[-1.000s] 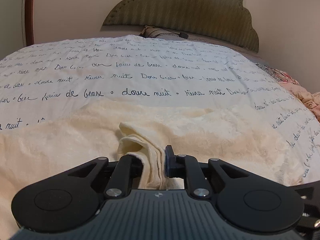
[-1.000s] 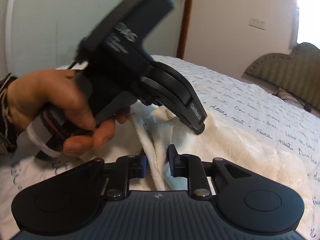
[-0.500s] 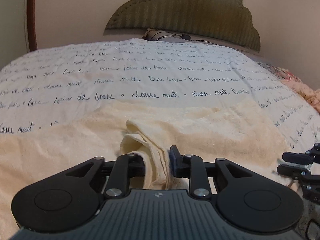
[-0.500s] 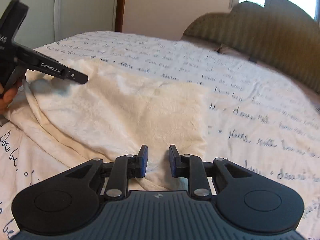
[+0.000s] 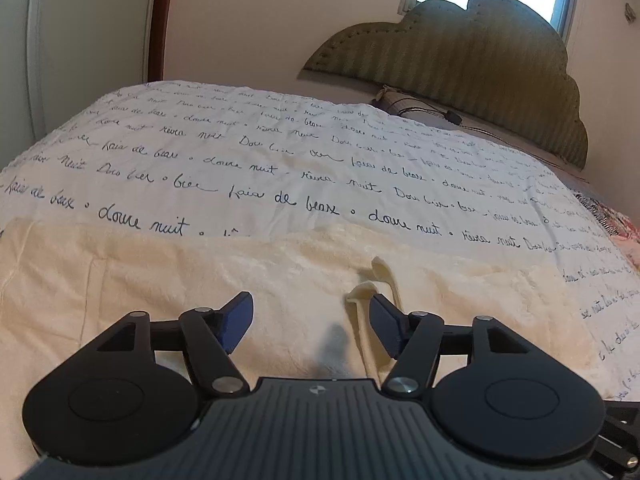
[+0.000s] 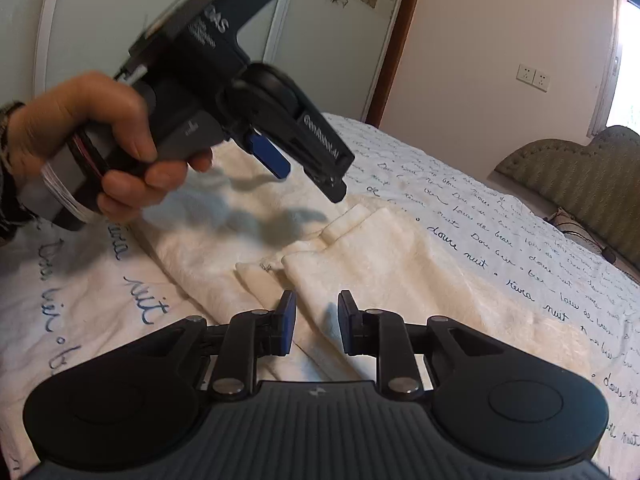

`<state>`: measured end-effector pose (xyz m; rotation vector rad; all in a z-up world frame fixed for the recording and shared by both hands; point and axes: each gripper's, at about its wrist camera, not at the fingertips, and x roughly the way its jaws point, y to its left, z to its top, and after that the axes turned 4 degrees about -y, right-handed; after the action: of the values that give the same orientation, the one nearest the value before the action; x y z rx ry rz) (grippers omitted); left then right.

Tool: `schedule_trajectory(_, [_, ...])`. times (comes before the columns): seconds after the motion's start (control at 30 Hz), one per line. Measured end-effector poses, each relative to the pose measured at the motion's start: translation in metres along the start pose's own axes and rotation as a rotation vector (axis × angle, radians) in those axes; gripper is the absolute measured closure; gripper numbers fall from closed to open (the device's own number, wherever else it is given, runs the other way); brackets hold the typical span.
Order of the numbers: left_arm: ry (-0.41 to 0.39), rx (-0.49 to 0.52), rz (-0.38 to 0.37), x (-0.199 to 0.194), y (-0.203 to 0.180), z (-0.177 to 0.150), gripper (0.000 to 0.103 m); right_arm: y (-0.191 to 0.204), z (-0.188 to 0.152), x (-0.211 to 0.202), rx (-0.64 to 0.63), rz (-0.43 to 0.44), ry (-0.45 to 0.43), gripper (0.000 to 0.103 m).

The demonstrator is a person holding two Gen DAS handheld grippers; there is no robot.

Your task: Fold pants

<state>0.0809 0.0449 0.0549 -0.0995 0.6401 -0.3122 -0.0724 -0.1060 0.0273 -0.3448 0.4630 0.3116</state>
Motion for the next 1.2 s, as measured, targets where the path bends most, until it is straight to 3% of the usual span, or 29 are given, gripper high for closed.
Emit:
schedule_trajectory(0.2, [0.032, -0.019, -0.096, -0.01, -0.011, 0.0, 0.033, 0.011, -0.003, 0.014, -0.061, -0.059, 0.0, 0.081])
schedule_trajectory(0.3, [0.046, -0.042, -0.159, -0.018, -0.014, 0.001, 0.032, 0.013, -0.001, 0.016, -0.067, -0.094, -0.032, 0.091])
schedule_trajectory(0.37, [0.08, -0.089, -0.214, -0.02, -0.012, 0.002, 0.031, 0.0, 0.001, 0.009, 0.026, -0.085, -0.068, 0.093])
schedule_trajectory(0.53, [0.203, -0.277, -0.402, 0.006, -0.008, 0.002, 0.029, -0.067, -0.006, -0.013, 0.44, 0.012, -0.158, 0.095])
schedule_trajectory(0.63, [0.261, -0.424, -0.443, 0.031, -0.007, -0.003, 0.024, -0.084, -0.012, -0.021, 0.553, 0.066, -0.191, 0.095])
schedule_trajectory(0.73, [0.258, -0.557, -0.441, 0.051, 0.0, -0.009, 0.035, -0.08, -0.011, -0.027, 0.539, 0.094, -0.196, 0.096])
schedule_trajectory(0.77, [0.275, -0.575, -0.436, 0.056, 0.002, -0.01, 0.064, -0.077, -0.009, -0.028, 0.522, 0.104, -0.196, 0.096])
schedule_trajectory(0.8, [0.299, -0.577, -0.434, 0.061, 0.004, -0.011, 0.102, -0.072, -0.007, -0.028, 0.505, 0.114, -0.195, 0.096])
schedule_trajectory(0.83, [0.301, -0.569, -0.424, 0.062, 0.004, -0.012, 0.095, -0.067, -0.005, -0.028, 0.489, 0.122, -0.193, 0.096])
schedule_trajectory(0.87, [0.278, -0.547, -0.411, 0.058, 0.004, -0.012, 0.101, -0.064, -0.004, -0.026, 0.48, 0.13, -0.189, 0.096])
schedule_trajectory(1.0, [0.197, -0.432, -0.35, 0.035, 0.006, -0.009, 0.102, -0.055, -0.004, -0.016, 0.484, 0.175, -0.175, 0.096])
schedule_trajectory(1.2, [0.244, -0.329, -0.296, 0.043, 0.005, -0.025, 0.1, -0.045, -0.003, -0.01, 0.436, 0.215, -0.077, 0.094])
